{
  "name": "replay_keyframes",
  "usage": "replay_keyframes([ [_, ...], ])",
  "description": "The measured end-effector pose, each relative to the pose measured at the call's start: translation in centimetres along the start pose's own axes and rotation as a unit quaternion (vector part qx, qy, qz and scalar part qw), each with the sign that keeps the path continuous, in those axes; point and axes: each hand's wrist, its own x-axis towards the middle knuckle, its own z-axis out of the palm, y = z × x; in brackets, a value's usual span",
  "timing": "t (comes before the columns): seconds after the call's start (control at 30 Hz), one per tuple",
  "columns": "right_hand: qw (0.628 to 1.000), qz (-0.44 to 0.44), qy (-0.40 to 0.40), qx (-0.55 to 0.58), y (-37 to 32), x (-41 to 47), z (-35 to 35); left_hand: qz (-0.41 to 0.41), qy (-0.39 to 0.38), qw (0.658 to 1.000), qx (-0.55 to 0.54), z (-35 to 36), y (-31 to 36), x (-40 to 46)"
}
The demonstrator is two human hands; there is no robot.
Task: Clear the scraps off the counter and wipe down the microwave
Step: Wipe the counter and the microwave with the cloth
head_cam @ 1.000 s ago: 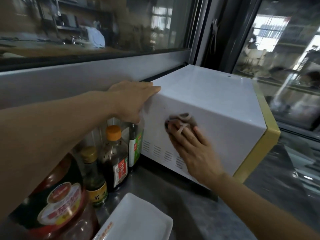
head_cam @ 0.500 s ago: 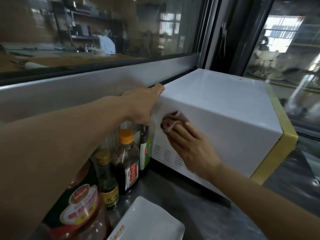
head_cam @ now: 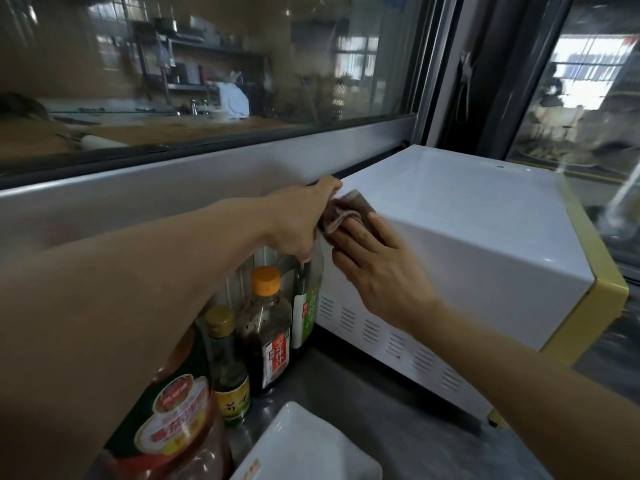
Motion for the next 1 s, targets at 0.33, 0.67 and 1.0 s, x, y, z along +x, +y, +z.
replay_keyframes([
  [0.33, 0.997, -0.056, -0.037, 0.042, -2.6, -4.7, 1.9, 0.011, 0.008, 1.000, -0.014, 0.4, -0.2, 0.0],
  [0.67, 0.994, -0.048, -0.094, 0.005, -5.5, -5.2, 4.0, 0.012, 0.034, 0.999, 0.000, 1.4, -0.8, 0.4],
  [1.0, 0.997, 0.061, -0.022, 0.034, 0.3, -6.8, -0.3, -0.007, -0.008, 0.996, 0.091, 0.8, 1.7, -0.2],
])
